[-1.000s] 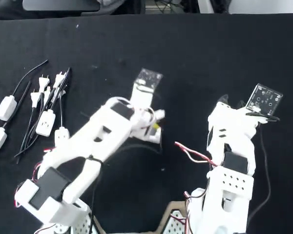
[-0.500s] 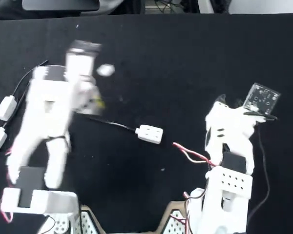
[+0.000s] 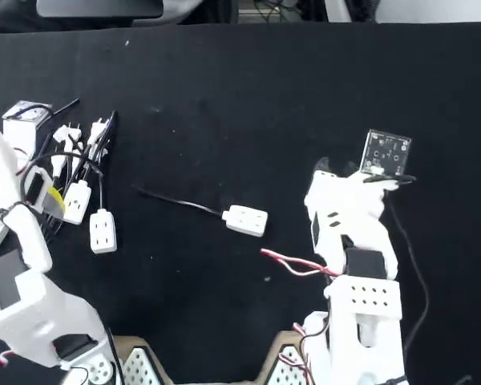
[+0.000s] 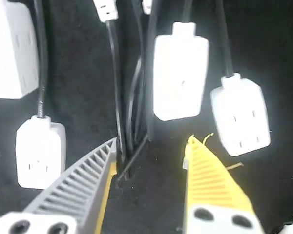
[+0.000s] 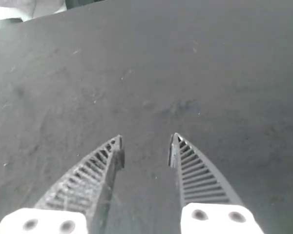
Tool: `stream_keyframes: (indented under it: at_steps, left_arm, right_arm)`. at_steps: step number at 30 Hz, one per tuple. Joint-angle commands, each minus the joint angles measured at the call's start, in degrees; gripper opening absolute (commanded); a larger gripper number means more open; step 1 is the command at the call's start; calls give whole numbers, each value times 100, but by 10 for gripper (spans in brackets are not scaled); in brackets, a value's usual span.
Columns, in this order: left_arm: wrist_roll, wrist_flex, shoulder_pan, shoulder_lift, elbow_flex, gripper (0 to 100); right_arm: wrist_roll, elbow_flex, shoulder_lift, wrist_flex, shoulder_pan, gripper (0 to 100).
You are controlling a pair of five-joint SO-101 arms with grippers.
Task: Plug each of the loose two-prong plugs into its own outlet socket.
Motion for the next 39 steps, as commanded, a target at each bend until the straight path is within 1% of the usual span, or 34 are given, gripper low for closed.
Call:
stream_keyframes:
  at_steps: [1, 7, 13, 15, 17, 19, 22, 24, 28, 32, 36, 39]
  left_arm:
    - [-141, -35, -48, 176, -541, 223]
    - [-114, 44, 31, 185, -716, 223]
    - [-114, 545, 48, -299, -743, 223]
    - [-97, 554, 75, -290, -708, 223]
    - [211, 492, 136, -246, -602, 223]
    - [897, 290, 268, -193, -418, 223]
    - [2084, -448, 426, -229, 163, 223]
    - [2497, -967, 488, -387, 646, 223]
    - [2699, -1538, 532, -1029, 1402, 223]
    - [3103, -1996, 716, -1486, 1886, 225]
    - [2989, -2435, 699, -1486, 1938, 227]
    - [2699, -2470, 629, -1398, 1587, 228]
  right_arm:
    - [-9, -295, -154, 62, -114, 145]
    - [-9, -295, -145, 62, -123, 145]
    - [-9, -233, -163, 26, -123, 145]
    - [-9, -224, -163, 26, -123, 145]
    - [-9, -224, -163, 26, -123, 145]
    - [-9, -224, -163, 26, -123, 145]
    - [-9, -215, -163, 26, -132, 145]
    - [-9, -215, -163, 53, -132, 145]
    - [-9, -154, -163, 18, -193, 145]
    - [-9, -119, -145, 44, -651, 145]
    - [-9, -13, -163, 62, -1134, 145]
    - [-9, 13, -136, 62, -1407, 145]
